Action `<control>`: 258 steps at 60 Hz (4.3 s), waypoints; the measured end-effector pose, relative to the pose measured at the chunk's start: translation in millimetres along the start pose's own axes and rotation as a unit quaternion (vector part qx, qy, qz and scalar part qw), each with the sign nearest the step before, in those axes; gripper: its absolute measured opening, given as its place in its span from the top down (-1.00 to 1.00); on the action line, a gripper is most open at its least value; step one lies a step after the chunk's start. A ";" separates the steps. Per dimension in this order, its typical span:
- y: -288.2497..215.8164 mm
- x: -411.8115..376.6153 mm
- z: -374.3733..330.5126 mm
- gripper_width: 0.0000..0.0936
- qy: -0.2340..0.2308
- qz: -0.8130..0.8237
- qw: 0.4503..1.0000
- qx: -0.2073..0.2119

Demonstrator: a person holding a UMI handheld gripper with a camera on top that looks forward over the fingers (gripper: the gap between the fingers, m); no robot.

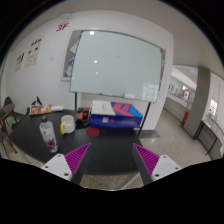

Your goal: Pour water

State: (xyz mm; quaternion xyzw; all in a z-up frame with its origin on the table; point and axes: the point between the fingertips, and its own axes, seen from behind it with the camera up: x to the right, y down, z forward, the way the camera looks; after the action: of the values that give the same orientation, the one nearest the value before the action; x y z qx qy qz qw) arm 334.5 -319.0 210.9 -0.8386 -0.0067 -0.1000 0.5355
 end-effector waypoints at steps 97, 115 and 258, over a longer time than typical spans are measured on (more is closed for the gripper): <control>-188.0 -422.5 124.6 0.19 -0.317 0.333 0.876 0.147; -252.5 -402.6 163.0 0.19 -0.416 0.757 0.501 0.055; -220.0 -500.9 100.8 -0.81 -0.010 0.072 0.997 -0.026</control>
State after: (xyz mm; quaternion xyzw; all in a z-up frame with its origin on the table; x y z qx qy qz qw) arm -166.2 -86.5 279.6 -0.8514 0.0511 -0.0533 0.5193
